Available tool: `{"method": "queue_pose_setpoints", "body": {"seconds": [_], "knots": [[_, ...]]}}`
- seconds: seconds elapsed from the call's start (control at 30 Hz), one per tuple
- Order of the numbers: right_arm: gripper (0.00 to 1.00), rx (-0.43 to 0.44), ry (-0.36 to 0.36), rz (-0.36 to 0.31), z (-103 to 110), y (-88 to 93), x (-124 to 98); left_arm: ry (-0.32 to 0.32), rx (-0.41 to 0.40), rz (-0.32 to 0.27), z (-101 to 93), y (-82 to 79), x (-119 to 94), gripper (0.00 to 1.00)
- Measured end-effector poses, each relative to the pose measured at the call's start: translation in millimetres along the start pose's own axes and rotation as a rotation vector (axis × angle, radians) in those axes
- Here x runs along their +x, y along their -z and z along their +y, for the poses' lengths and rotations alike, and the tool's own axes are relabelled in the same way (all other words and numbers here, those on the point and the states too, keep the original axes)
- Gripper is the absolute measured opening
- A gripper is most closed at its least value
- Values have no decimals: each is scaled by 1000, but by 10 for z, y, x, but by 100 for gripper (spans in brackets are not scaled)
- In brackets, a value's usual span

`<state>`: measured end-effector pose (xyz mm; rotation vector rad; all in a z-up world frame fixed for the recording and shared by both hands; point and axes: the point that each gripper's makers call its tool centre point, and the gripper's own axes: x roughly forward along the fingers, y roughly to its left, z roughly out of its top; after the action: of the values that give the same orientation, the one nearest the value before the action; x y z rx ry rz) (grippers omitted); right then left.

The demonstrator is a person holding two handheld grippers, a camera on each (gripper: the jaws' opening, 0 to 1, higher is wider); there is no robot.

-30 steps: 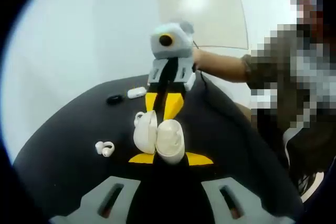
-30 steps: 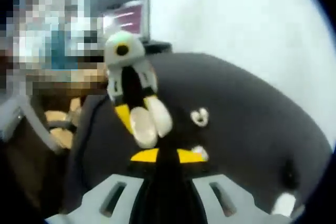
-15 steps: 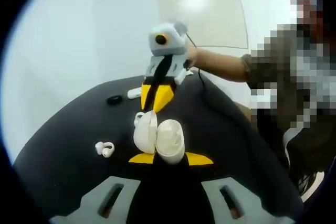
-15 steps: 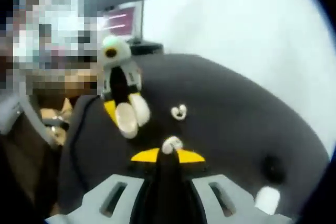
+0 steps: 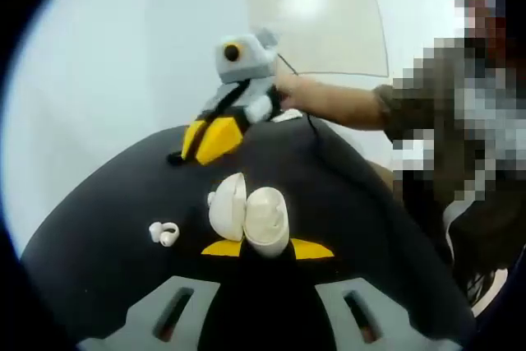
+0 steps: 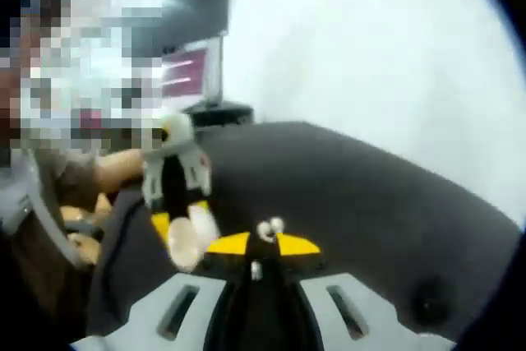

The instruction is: Pick up three earphones and place each one into its charging case using tactile feedback, ensure that each earphone is properly inserted and securely positioned inside the case.

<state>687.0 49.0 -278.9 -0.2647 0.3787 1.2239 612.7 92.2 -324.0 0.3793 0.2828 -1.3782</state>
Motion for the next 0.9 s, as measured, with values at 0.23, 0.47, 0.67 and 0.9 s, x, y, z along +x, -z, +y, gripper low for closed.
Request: {"method": "queue_pose_setpoints", "body": {"seconds": [0.23,0.47,0.67,0.9], "knots": [[17,-27,-136,177,171,384,247,0,0,-1,-4,0,5,17],[12,115,-65,171,99,285,315,1,-2,-3,-1,3,0,17],[12,229,108,89,-74,275,209,2,-2,-2,1,4,2,17],[20,315,230,72,-254,395,139,0,1,-2,-2,1,12,17]]}}
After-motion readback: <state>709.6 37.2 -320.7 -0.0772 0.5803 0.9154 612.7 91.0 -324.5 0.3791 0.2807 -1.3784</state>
